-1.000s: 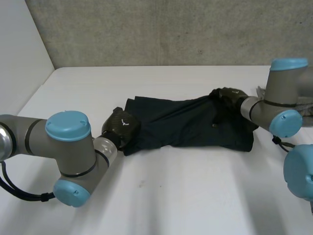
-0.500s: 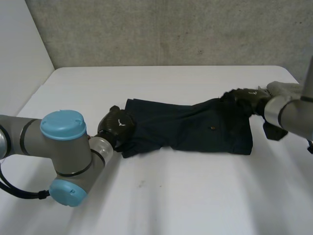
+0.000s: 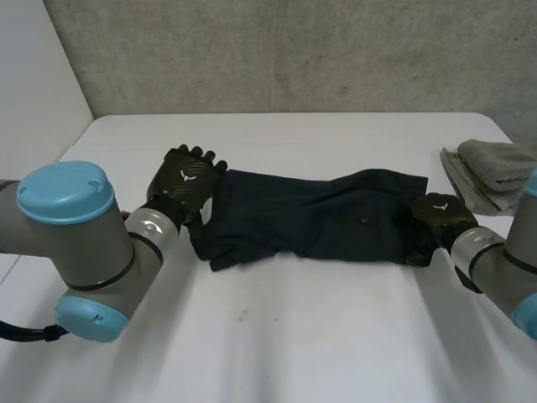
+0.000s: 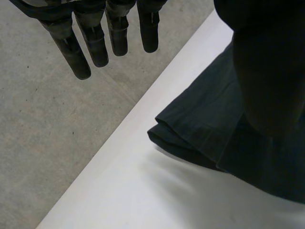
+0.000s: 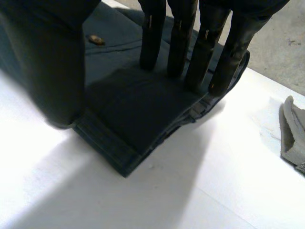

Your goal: Fold the laundry.

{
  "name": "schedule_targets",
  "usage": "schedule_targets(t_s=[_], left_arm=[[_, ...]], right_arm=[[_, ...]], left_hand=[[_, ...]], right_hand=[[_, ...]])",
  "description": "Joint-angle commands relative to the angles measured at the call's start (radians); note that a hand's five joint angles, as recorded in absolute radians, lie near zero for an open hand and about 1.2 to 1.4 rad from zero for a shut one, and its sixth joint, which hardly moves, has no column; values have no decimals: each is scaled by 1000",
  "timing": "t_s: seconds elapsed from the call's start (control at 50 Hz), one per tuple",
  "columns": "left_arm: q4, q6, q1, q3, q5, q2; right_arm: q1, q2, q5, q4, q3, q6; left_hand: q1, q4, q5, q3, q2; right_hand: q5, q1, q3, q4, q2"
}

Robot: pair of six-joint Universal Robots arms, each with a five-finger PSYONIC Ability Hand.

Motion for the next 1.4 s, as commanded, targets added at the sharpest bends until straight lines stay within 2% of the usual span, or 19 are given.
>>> schedule_targets(t_s=[0.02, 0.1, 0.22, 0.38, 0.62, 0.66, 0.8, 0.9, 1.0, 1.06, 1.14, 1.16, 1.2, 1.24, 1.28, 1.3, 1.34, 1.38, 1.4], left_arm=[[0, -30, 1, -5, 0, -1], [0, -32, 1, -5, 0, -1], [0, -32, 1, -2, 0, 6], [-1, -35, 2, -4, 0, 46], [-35, -37, 5, -19, 0, 68], [-34, -43, 8, -19, 0, 74], [-29, -107, 10, 7, -2, 81], [-29, -150, 5, 28, -5, 83], [-28, -175, 1, 54, -6, 81], [-26, -187, -7, 83, -8, 81], [-24, -219, -32, 129, -9, 77], [-23, -225, -36, 140, -9, 71], [-23, -242, -42, 172, -9, 65], [-24, -248, -45, 186, -11, 55], [-26, -253, -56, 195, -11, 42], [-26, -253, -64, 195, -11, 40], [-26, -253, -88, 191, -11, 32], [-26, -251, -104, 183, -11, 31], [-26, -251, -108, 179, -11, 29]], right_arm=[[-3, 58, 48, -55, -15, -81], [-7, 73, 76, -46, -35, -121], [-32, 56, 71, -38, -20, -137], [-113, -82, 46, -21, 28, -198], [-228, -129, 62, 76, -12, -555], [-204, -131, 59, 77, -35, -568], [55, -119, 24, 56, -146, -588], [207, -111, -73, 20, -153, -647], [377, -39, -176, 37, -144, -764], [411, -20, -190, 57, -143, -773], [414, -25, -213, 121, -138, -738], [416, -25, -214, 131, -138, -698], [410, -31, -208, 128, -138, -649], [360, -55, -173, 114, -152, -525], [301, -82, -130, 106, -156, -398], [228, -114, -75, 99, -158, -256], [142, -146, -15, 91, -156, -125], [0, -175, 17, 89, -138, 37], [-47, -178, 11, 92, -129, 63]], left_hand=[[-34, -22, -11, -26, -22], [-34, -22, -11, -26, -22], [-42, -31, -20, -35, -30], [-42, -31, -20, -35, -30], [-69, -58, -46, -61, -57], [-72, -61, -49, -64, -60], [-78, -66, -55, -70, -66], [-78, -66, -55, -70, -66], [-78, -66, -55, -70, -66], [-78, -66, -55, -70, -66], [-75, -64, -52, -67, -63], [-75, -64, -52, -67, -63], [-69, -58, -46, -61, -57], [-69, -58, -46, -61, -57], [-69, -58, -46, -61, -57], [-69, -58, -46, -61, -57], [-72, -61, -49, -64, -60], [-75, -64, -52, -67, -63], [-75, -64, -52, -67, -63]], right_hand=[[883, 934, 863, 865, 867], [883, 934, 863, 865, 867], [883, 934, 863, 865, 867], [883, 934, 863, 865, 867], [883, 934, 863, 865, 867], [883, 934, 863, 865, 867], [883, 934, 863, 865, 867], [883, 934, 863, 865, 867], [883, 934, 863, 865, 867], [883, 934, 863, 865, 867], [821, 871, 800, 802, 804], [460, 510, 439, 441, 443], [260, 311, 240, 241, 244], [-121, -70, -141, -140, -137], [-338, -288, -358, -357, -355], [-338, -288, -358, -357, -355], [-338, -288, -358, -357, -355], [-338, -288, -358, -357, -355], [-338, -288, -358, -357, -355]])
